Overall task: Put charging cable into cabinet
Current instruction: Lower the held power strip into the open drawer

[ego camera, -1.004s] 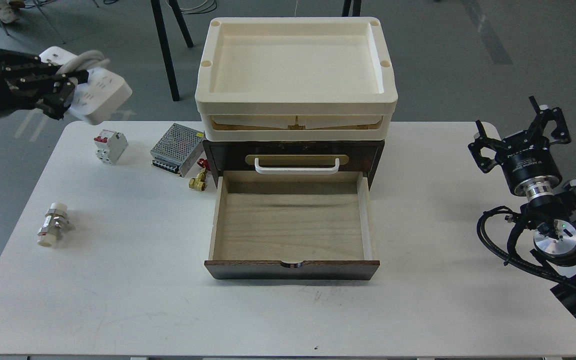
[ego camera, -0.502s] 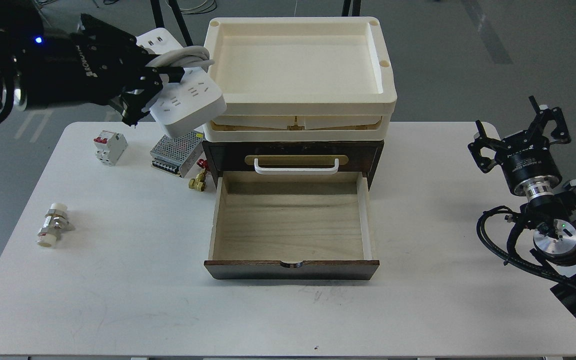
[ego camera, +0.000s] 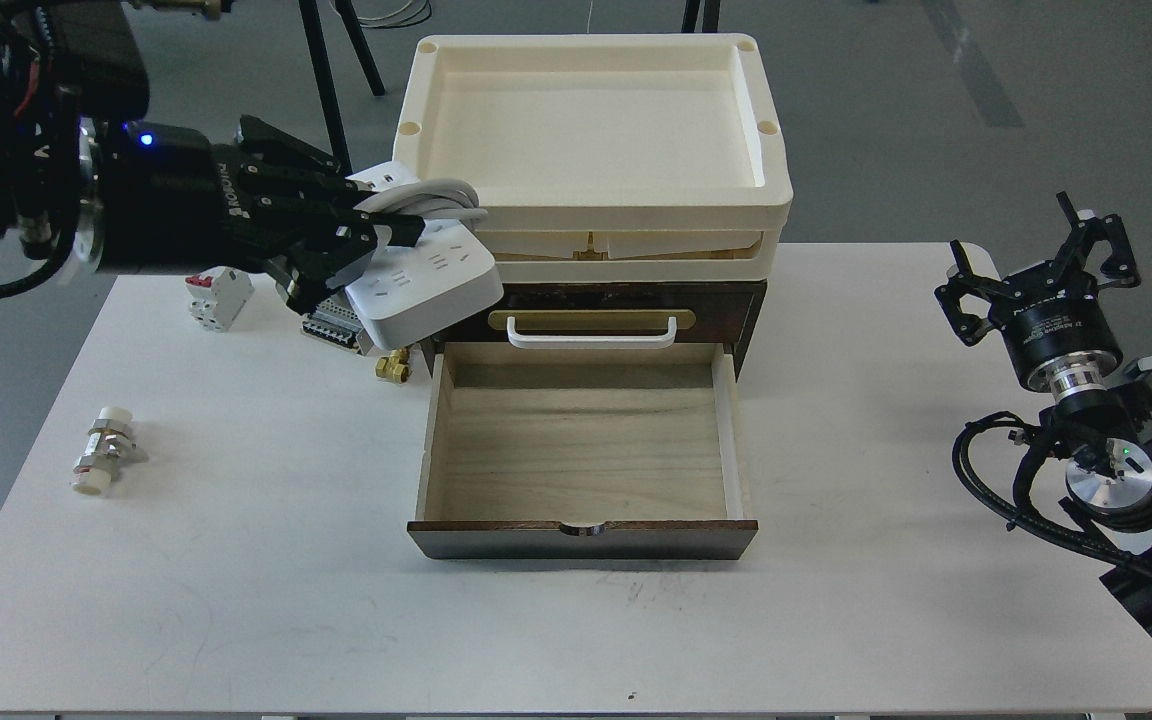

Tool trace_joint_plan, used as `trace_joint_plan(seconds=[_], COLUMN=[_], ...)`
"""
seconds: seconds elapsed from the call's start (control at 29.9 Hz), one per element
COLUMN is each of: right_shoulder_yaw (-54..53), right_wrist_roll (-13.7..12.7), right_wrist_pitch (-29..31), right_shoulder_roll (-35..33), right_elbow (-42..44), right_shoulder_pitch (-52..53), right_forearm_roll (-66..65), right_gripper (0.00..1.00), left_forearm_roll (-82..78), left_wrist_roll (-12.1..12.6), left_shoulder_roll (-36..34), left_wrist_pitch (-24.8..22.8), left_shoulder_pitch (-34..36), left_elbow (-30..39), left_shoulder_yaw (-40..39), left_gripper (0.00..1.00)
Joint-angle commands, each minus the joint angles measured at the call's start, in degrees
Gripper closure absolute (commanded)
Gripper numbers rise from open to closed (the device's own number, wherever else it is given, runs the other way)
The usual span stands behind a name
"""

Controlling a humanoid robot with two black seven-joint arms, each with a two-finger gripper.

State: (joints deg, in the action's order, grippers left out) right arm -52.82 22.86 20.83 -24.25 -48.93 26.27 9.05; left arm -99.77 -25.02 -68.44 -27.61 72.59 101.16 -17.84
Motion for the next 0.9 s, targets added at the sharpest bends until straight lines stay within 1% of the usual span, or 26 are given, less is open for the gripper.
trace_joint_plan(seconds=[0.0,0.1,0.27,0.47,0.67,0.77,0.87], right_shoulder_yaw=[0.00,0.00,0.00,0.00,0.00,0.00,0.00], right_wrist_roll=[0.00,0.00,0.00,0.00,0.00,0.00,0.00], right_wrist_pitch=[0.00,0.00,0.00,0.00,0.00,0.00,0.00], right_shoulder_roll=[0.00,0.00,0.00,0.00,0.00,0.00,0.00], right_elbow=[0.06,0.07,-0.02,-0.11,-0.11,-0.11,-0.11], right_shoulder_pitch=[-0.07,-0.07,0.01,-0.07,-0.07,-0.07,-0.07], right_forearm_roll=[0.00,0.00,0.00,0.00,0.00,0.00,0.00], right_gripper=[0.00,0.00,0.00,0.00,0.00,0.00,0.00], left_forearm_roll=[0.89,0.89,2.91,6.52,6.52,6.61,6.43], left_wrist_roll=[-2.98,-2.98,-2.98,-2.98,-2.98,1.36,4.35], left_shoulder_roll=[-3.45,-5.04,-4.25,2.25,11.38,17.26,23.86], left_wrist_pitch=[-0.07,-0.16,-0.39,-0.39,-0.39,-0.39,-0.39], left_shoulder_pitch=[-0.26,-0.61,-2.28,-7.28,-10.89,-13.17,-16.95], left_elbow=[0.00,0.00,0.00,0.00,-0.17,-2.80,-7.45], left_shoulder_yaw=[0.09,0.18,0.18,0.18,0.17,0.26,0.09], left_gripper=[0.93,0.94,0.93,0.93,0.92,0.92,0.92])
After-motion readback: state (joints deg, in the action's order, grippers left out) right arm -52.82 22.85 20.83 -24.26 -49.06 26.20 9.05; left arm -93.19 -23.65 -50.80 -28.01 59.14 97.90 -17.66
